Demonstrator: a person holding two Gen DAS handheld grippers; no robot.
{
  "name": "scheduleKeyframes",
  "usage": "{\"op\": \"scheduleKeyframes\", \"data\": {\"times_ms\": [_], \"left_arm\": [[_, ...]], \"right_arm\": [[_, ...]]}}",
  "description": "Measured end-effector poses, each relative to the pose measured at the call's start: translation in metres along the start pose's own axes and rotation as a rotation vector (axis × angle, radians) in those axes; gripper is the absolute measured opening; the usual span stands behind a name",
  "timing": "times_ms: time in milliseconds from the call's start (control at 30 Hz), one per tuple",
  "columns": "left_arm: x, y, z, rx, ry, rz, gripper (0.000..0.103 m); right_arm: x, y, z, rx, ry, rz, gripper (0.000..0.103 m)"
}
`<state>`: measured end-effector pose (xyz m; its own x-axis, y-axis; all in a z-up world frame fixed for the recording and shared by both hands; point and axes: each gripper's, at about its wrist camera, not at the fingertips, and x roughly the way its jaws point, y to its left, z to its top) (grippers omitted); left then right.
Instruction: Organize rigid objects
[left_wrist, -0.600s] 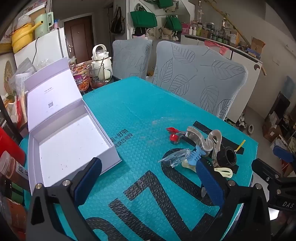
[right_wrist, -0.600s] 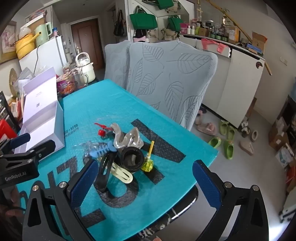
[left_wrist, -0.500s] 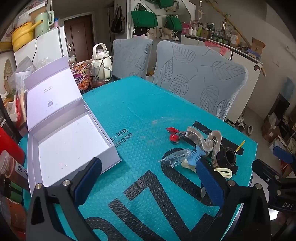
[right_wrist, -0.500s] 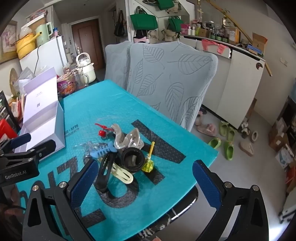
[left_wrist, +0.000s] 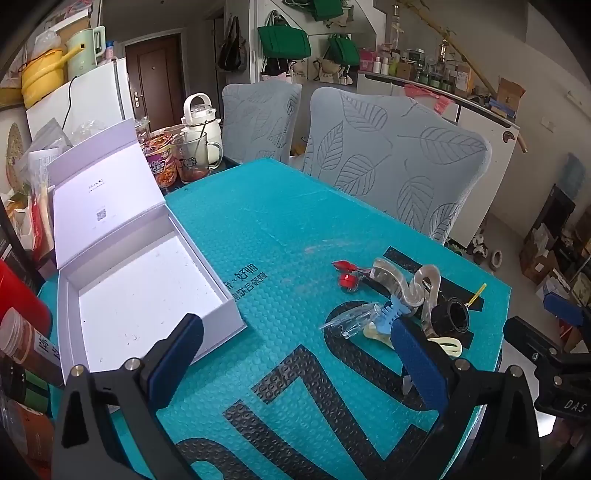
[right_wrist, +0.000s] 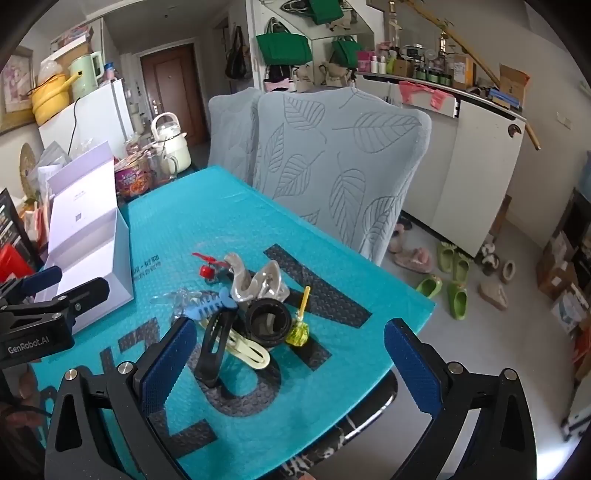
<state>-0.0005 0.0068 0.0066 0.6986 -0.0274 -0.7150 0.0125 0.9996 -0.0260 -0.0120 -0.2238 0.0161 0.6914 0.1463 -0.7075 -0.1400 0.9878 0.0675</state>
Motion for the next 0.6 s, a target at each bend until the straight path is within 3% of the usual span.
{"op": "scheduleKeyframes", "data": {"times_ms": [600], "left_arm": [[-0.0085, -0.0019, 0.0001, 0.014, -0.008, -0.004, 0.103]], "right_arm": [[-0.0016, 0.0006, -0.0036, 0.003, -0.008, 0.000, 0.103]]}}
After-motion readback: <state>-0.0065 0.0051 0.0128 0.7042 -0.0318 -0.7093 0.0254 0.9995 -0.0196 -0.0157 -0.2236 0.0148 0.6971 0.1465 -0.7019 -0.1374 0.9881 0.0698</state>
